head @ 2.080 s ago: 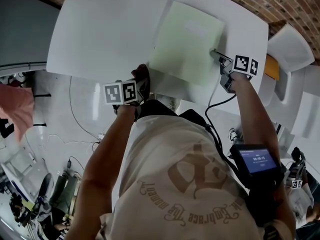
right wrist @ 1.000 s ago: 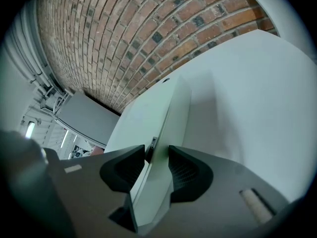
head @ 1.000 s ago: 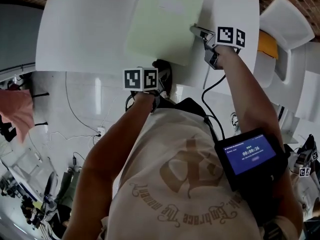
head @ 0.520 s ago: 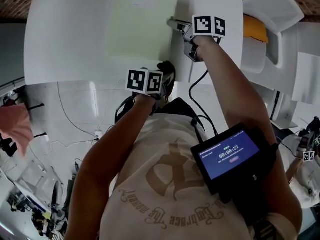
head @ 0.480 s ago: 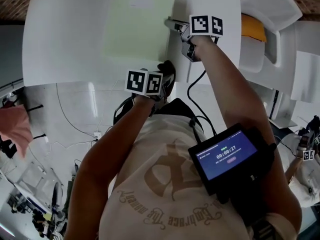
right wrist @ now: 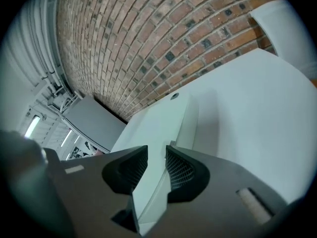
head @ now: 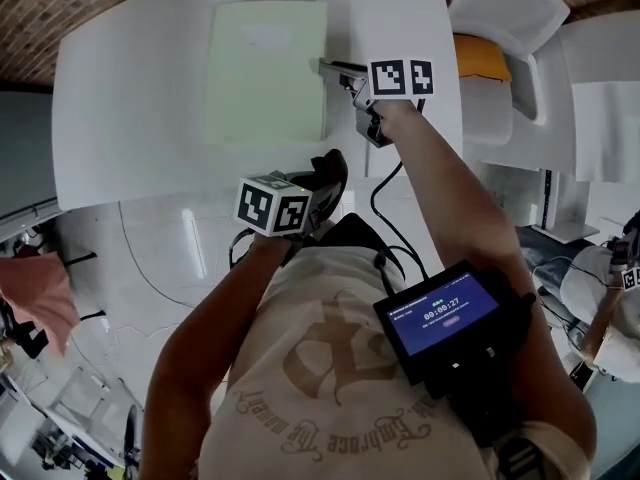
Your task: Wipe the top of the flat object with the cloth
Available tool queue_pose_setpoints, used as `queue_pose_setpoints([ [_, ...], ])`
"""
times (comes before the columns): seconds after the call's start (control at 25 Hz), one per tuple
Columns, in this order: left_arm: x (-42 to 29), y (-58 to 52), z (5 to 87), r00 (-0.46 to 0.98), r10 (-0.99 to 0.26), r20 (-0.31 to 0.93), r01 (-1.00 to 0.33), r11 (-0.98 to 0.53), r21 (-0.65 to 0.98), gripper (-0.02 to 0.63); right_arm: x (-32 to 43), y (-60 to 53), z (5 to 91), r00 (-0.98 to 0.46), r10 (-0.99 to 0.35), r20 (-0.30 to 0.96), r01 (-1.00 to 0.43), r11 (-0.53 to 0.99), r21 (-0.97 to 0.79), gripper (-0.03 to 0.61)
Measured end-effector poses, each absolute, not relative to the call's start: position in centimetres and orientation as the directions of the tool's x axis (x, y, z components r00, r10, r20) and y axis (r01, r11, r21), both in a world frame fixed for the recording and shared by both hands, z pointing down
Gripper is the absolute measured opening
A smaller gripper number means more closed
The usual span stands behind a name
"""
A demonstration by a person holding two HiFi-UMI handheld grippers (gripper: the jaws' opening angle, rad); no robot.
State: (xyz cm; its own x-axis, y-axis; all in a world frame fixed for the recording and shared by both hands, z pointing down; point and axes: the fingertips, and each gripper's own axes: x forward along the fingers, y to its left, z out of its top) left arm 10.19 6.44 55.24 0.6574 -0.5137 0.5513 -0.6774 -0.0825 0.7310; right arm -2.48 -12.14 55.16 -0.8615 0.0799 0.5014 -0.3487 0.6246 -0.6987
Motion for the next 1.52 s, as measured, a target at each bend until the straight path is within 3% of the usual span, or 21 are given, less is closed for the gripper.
queue_pose_setpoints([
  [0.32,5.2,10.6,51.8,0.576,-0.638,0.511,-0.752,-0.169,0.637,0.074,-0.2,-8.5,51.5,-0.881,-0.016,0.473,-0.340,0.717,-0.608,0.008],
  [0.96,-7.5,20.2,46.8,0.317,-0.865,0.389,-0.864,-0.095,0.494,0.074,2.6,5.9,44.9,-0.945,-0.059,0.322,-0.177,0.919,-0.353,0.006],
  [1.2,-7.9,22.6,47.4,0.301,-0.877,0.374,-0.864,-0.084,0.497,0.074,4.6,9.6,45.3,-0.959,-0.104,0.264,-0.195,0.918,-0.346,0.006],
  [1.52,-6.5,21.8,46.9,0.352,-0.867,0.354,-0.864,-0.154,0.480,0.074,5.5,10.8,46.2,-0.950,-0.136,0.280,-0.231,0.912,-0.339,0.008],
])
